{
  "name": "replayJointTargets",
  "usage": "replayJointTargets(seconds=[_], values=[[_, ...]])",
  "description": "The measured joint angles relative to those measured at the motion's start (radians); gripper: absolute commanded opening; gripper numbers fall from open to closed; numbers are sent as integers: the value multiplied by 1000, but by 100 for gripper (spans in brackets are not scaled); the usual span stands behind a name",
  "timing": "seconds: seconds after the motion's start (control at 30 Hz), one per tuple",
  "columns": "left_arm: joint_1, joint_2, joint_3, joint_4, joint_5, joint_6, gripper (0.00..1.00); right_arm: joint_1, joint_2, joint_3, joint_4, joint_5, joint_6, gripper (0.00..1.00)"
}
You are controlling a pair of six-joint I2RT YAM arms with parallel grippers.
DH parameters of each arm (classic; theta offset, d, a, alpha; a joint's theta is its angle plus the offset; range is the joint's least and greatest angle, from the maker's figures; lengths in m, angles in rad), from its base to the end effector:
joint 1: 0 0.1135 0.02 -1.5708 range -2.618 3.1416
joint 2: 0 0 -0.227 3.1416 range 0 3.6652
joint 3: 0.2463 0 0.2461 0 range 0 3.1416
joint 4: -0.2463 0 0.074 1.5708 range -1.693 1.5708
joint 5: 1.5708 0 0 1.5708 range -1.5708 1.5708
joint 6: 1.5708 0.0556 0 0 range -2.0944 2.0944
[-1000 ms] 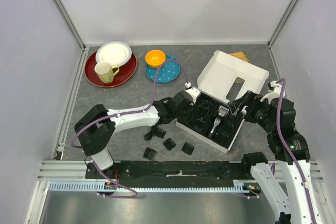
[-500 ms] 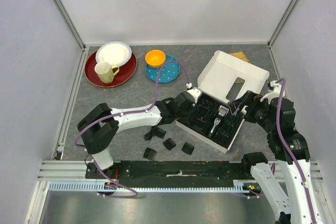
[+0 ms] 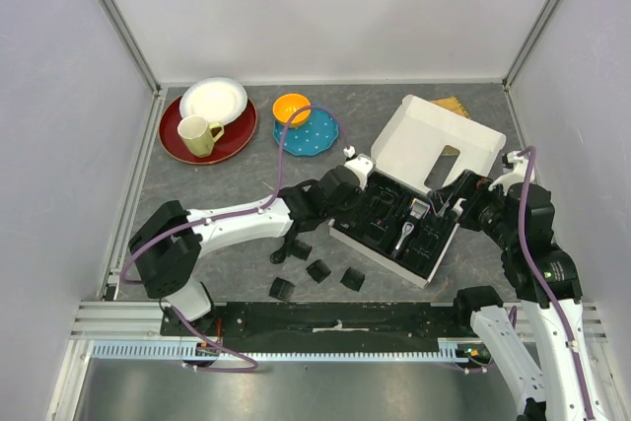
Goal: Sort the hair-cutting tools
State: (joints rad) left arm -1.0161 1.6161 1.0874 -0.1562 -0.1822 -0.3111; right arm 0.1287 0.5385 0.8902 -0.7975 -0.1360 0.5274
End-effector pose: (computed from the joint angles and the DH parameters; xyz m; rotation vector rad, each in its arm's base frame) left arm 0.2015 -0.3061 0.1903 0.6975 2.1836 -0.5044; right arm 0.1428 0.0261 0.3128 0.3204 2.0311 0.5497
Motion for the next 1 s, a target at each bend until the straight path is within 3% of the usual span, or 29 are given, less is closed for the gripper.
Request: replayJointTargets(seconds=[0.5, 0.83, 1.0], values=[[0, 109, 13, -28, -64, -13, 25, 0, -8, 0, -1, 2, 0, 98], [0, 158, 49, -10, -76, -18, 17, 0, -8, 0, -1, 3, 0, 98], [0, 161, 53, -13, -80, -18, 24, 0, -8, 0, -1, 3, 0, 98]])
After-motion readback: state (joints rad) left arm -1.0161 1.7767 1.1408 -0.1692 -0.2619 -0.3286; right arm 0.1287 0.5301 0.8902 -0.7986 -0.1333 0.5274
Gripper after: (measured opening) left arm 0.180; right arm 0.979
